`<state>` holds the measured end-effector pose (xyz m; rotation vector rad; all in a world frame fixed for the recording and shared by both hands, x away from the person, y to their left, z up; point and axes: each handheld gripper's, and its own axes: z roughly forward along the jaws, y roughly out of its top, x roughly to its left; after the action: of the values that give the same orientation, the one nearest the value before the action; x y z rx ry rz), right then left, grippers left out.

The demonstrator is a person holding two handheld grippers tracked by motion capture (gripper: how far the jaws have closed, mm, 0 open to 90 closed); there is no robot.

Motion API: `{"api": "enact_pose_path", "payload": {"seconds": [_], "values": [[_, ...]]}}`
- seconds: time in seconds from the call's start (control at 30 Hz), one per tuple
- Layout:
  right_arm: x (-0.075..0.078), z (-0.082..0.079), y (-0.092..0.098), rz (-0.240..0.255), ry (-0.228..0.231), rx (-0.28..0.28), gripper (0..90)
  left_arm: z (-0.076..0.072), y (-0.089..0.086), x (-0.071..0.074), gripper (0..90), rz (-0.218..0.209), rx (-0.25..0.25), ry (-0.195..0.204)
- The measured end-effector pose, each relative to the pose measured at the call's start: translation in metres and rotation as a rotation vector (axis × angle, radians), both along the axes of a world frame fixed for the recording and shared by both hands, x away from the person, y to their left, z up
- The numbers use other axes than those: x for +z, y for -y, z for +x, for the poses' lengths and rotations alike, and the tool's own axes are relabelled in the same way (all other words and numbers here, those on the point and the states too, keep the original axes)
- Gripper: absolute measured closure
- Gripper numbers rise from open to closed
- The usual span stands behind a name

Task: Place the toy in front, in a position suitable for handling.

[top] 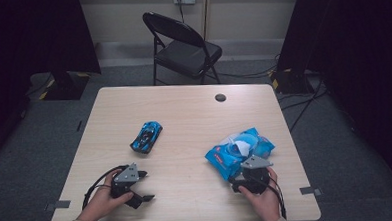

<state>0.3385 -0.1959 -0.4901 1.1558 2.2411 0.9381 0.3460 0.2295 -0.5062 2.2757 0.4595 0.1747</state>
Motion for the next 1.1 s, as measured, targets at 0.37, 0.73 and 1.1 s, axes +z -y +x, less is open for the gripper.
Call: {"api": "enact_pose_path", "payload": {"seconds": [0.37,0.73,1.1], "values": [[0.0,0.047,0.005,-0.046,0.026,0.01,14.3,0.0,0.0,0.0,11.9,-0.003,0.002,-0.001],[0.002,0.091,0.017,-0.056,0.014,0.02,13.9,0.0,0.0,0.0,11.5,-0.002,0.001,-0.002],[-0.001,0.127,0.027,-0.05,0.032,0.013,14.0,0.0,0.0,0.0,10.6,0.001,-0.003,-0.002]]}}
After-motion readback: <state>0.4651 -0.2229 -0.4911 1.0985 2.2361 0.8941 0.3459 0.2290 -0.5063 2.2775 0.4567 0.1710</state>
